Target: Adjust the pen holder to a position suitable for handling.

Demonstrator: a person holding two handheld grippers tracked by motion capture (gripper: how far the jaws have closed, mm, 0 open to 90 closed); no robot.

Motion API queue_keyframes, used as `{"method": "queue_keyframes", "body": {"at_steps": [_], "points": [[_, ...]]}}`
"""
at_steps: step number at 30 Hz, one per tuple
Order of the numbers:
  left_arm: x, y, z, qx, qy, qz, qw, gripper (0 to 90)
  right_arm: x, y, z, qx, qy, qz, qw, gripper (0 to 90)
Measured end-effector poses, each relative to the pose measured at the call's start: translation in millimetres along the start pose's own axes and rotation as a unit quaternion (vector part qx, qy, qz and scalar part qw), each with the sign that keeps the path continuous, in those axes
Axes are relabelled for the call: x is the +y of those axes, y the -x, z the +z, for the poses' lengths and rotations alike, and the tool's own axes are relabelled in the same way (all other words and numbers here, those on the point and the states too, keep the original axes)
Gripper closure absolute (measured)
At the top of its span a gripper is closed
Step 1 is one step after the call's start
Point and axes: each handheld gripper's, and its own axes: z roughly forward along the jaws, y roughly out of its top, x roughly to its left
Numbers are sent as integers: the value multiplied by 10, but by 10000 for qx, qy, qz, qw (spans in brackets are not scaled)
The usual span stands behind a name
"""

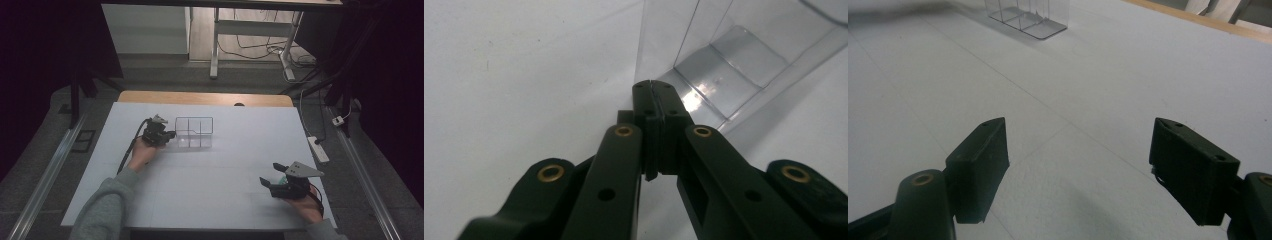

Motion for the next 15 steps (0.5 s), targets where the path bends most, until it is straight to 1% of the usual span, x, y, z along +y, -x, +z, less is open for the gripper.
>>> {"method": "queue_keyframes", "body": {"at_steps": [2,4,6,8,12,14,15], "points": [[3,2,18,-17,-22,2,10000,886,3,6,-7,-10,-4,19,10000,236],[11,6,30,35,-36,4,10000,886,2,11,-7,-5,-1,34,10000,236],[20,-4,37,24,-26,-31,10000,886,2,10,-4,-3,-1,33,10000,236],[31,-7,41,39,-46,-47,10000,887,2,8,0,-5,-76,-7,10000,235],[43,-12,48,64,-55,-66,9999,887,-1,6,10,11,-67,-1,10000,236],[47,-16,54,58,-50,-89,9999,887,-2,7,12,11,-79,4,10000,236],[49,-22,59,43,-36,-141,9999,887,-3,5,16,6,-84,10,10000,236]]}}
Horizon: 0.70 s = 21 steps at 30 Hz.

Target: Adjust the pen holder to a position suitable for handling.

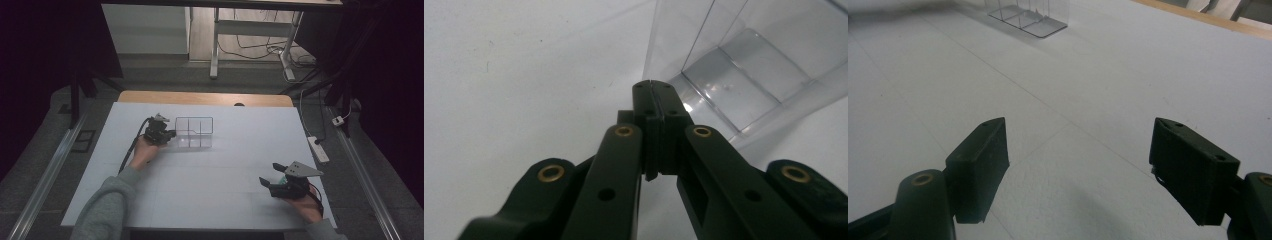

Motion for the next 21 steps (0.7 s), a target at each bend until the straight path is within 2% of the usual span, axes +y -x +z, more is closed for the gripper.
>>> {"method": "queue_keyframes", "body": {"at_steps": [5,10,21], "points": [[9,-8,15,9,-14,-34,10000,887,-4,-5,16,20,-10,-3,10000,236],[26,-7,42,-72,-10,-73,9999,887,-5,-8,27,43,-49,-19,10000,235],[68,85,105,-145,-56,33,9999,887,-9,-11,35,36,-72,-26,10000,236]]}}
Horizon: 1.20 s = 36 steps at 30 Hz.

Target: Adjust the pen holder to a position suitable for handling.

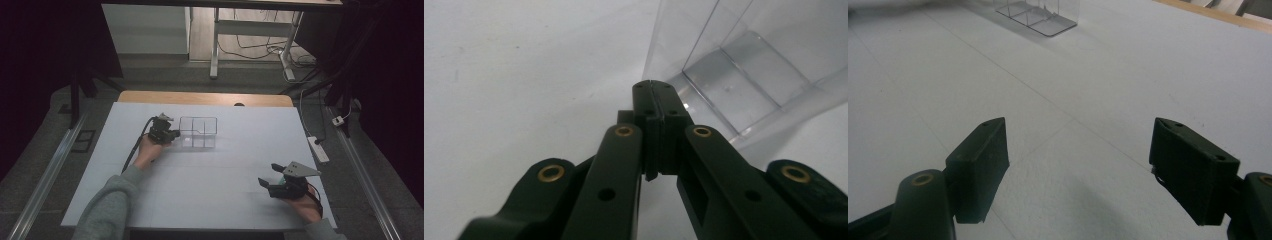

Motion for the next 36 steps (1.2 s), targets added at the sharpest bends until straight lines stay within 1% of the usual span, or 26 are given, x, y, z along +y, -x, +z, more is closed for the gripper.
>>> {"method": "queue_keyframes", "body": {"at_steps": [6,8,11,16,24,26,28,29,33,36], "points": [[10,78,29,-91,-56,141,9998,887,0,1,-1,-10,-6,-12,10000,236],[12,84,30,-109,-73,176,9998,887,1,0,-3,-27,-23,-22,10000,235],[18,106,40,-109,-67,183,9998,887,1,-1,-5,-33,-17,-28,10000,236],[35,149,59,-137,-79,263,9995,887,0,-2,2,-9,-7,-30,10000,236],[74,208,106,-172,-72,320,9993,887,-4,-8,13,2,8,-11,10000,236],[88,227,122,-194,-60,303,9993,887,-3,-7,11,12,-17,-20,10000,236],[103,248,137,-212,-81,346,9991,887,-5,-10,15,-2,8,-8,10000,236],[110,261,145,-232,-89,363,9990,887,-3,-8,14,2,-31,-23,10000,236],[131,312,178,-280,-106,431,9986,886,-5,-12,15,-12,-36,-17,10000,236],[144,339,197,-302,-103,437,9985,887,-6,-12,17,3,-21,-12,10000,236]]}}
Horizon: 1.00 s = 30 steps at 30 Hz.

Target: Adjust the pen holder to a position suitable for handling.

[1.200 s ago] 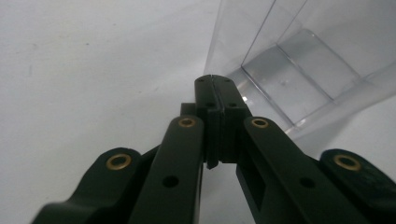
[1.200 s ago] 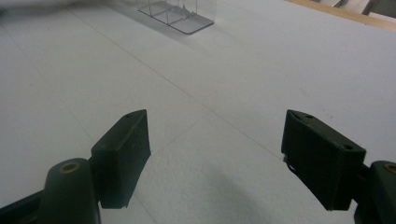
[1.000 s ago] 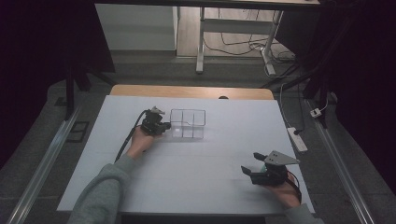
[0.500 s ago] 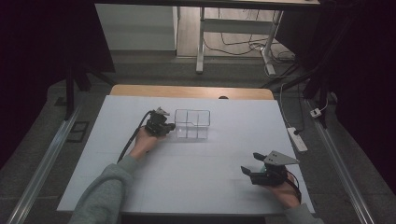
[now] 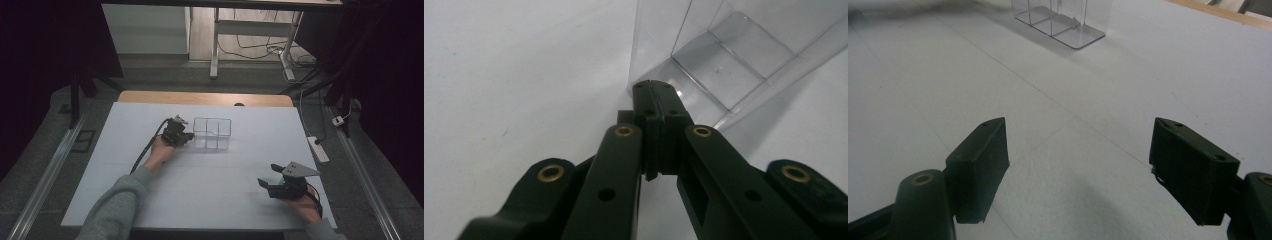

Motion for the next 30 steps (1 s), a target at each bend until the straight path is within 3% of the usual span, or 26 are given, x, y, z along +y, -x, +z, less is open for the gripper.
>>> {"method": "queue_keyframes", "body": {"at_steps": [17,22,26,30], "points": [[58,125,85,-129,-21,112,9999,887,-1,-6,1,12,-17,-20,10000,236],[55,102,87,-212,-5,95,9997,886,2,-6,-2,29,23,-15,10000,236],[47,59,23,-58,58,153,9998,886,8,-6,-23,13,22,-33,10000,236],[6,-23,-101,-71,143,25,9999,886,11,13,-56,-39,54,10,10000,236]]}}
